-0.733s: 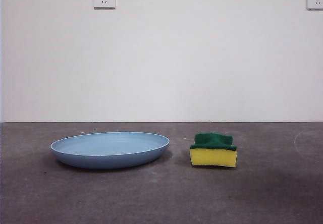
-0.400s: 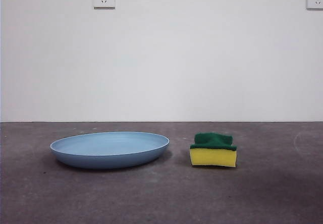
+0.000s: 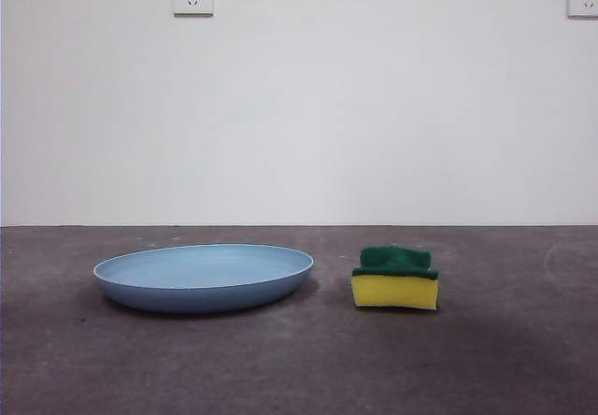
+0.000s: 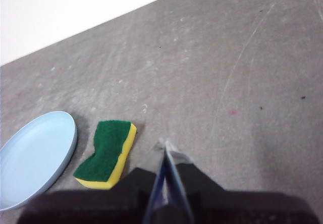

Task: Pick up the plate,pick up the cloth,clean the plate with the cloth

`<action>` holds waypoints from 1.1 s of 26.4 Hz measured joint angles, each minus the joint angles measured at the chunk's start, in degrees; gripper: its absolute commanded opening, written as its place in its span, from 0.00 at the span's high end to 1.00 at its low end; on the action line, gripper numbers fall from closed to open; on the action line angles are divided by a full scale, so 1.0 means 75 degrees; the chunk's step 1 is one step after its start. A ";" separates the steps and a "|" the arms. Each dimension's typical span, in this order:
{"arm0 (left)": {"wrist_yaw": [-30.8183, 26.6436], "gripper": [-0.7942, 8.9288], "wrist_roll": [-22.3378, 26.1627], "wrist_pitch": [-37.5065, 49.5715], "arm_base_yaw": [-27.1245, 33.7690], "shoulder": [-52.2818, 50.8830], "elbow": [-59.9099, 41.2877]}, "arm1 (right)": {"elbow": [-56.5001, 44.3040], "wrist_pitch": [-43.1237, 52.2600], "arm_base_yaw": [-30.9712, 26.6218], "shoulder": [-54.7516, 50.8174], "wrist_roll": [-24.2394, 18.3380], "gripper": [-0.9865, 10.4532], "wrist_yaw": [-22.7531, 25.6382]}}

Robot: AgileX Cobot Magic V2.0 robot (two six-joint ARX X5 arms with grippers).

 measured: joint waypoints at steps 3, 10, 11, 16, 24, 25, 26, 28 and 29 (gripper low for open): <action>0.0423 0.92 -0.0038 -0.0262 0.0000 0.0845 0.0676 | 0.0764 -0.0335 0.0000 0.0761 -0.0440 0.92 -0.0198; 0.1408 0.92 0.0329 -0.1306 0.0000 0.3034 0.2229 | 0.2422 -0.1507 0.0000 0.2538 -0.1428 0.91 -0.0883; 0.1562 0.92 0.0449 -0.1475 0.0000 0.3337 0.2454 | 0.2669 -0.1728 0.0000 0.2815 -0.1562 0.91 -0.1099; 0.2095 0.89 0.0799 -0.2046 0.0000 0.4564 0.3276 | 0.3596 -0.2591 0.0000 0.4045 -0.2226 0.85 -0.2197; 0.2495 0.59 0.0807 -0.1638 0.0000 0.5333 0.3497 | 0.3815 -0.2707 0.0000 0.5001 -0.2430 0.52 -0.2573; 0.2495 0.59 0.0752 -0.1323 0.0000 0.5455 0.3497 | 0.3815 -0.2707 0.0000 0.5001 -0.2425 0.52 -0.2573; 0.2498 0.59 0.0676 -0.0941 0.0000 0.5625 0.3497 | 0.3815 -0.2707 0.0000 0.5001 -0.2422 0.52 -0.2570; 0.2495 0.60 0.0542 -0.0315 0.0000 0.6216 0.3547 | 0.3815 -0.2707 0.0000 0.5001 -0.2328 0.53 -0.2573; 0.2498 0.60 0.0495 -0.0210 0.0000 0.6557 0.3614 | 0.3815 -0.2704 0.0000 0.5001 -0.2302 0.53 -0.2573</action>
